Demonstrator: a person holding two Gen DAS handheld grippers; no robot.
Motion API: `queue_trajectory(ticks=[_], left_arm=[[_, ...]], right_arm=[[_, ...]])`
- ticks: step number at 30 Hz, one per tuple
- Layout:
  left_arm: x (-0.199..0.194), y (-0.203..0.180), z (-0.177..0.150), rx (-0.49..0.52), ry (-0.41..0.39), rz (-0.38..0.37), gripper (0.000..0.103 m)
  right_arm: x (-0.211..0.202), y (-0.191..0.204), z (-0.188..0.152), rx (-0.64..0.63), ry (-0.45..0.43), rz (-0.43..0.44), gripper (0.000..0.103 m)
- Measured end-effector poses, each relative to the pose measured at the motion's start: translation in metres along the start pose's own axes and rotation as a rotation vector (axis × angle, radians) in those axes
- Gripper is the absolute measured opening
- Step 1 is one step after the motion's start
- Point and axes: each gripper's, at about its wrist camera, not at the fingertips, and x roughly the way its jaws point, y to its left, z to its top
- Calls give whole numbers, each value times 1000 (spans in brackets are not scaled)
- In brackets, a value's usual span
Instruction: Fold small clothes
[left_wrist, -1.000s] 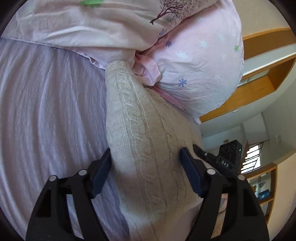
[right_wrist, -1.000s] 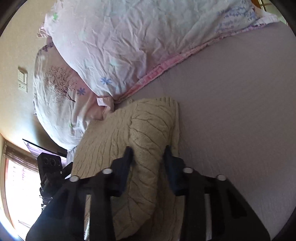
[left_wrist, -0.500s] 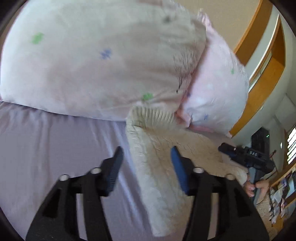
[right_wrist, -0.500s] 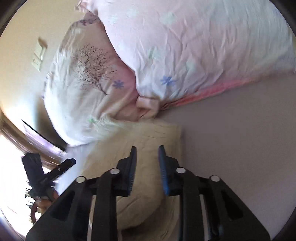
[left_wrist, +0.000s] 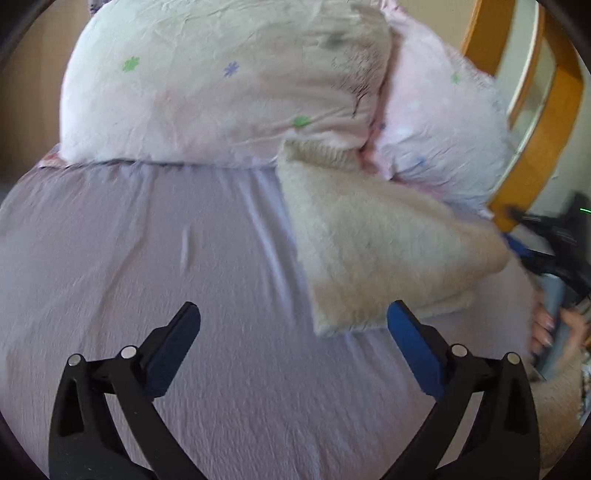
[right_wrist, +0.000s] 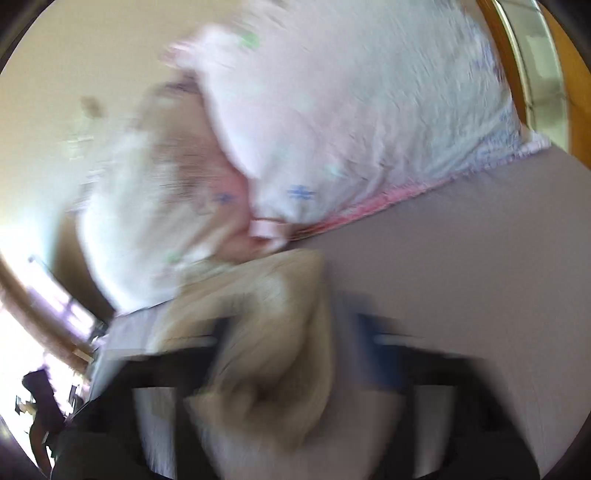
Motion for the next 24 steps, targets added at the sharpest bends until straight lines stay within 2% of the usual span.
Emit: queue_trajectory(ticks=[2, 5, 7, 9, 11, 17, 20, 24], left_arm=[[7, -6, -9, 7, 50, 78, 101], [22, -18, -20, 58, 91, 76, 101], [30, -24, -24, 76, 116, 107, 101], [39, -29, -27, 101, 137, 121, 101], [44, -34, -30, 130, 134, 175, 101], [43, -33, -35, 132, 105, 176, 101], [42, -33, -35, 133, 105, 177, 101], [40, -33, -36, 132, 104, 175, 101]], right_arm=[[-19, 22, -21, -107, 21, -38, 99], [-18, 48, -48, -218, 61, -149, 102], [-2, 59, -64, -265, 121, -201, 102], [11, 63, -75, -283, 175, -240, 102], [18, 68, -87, -291, 223, -272, 102], [44, 69, -102, -282, 329, -348, 102], [45, 69, -104, -295, 335, -391, 102], [44, 70, -106, -299, 334, -395, 102]])
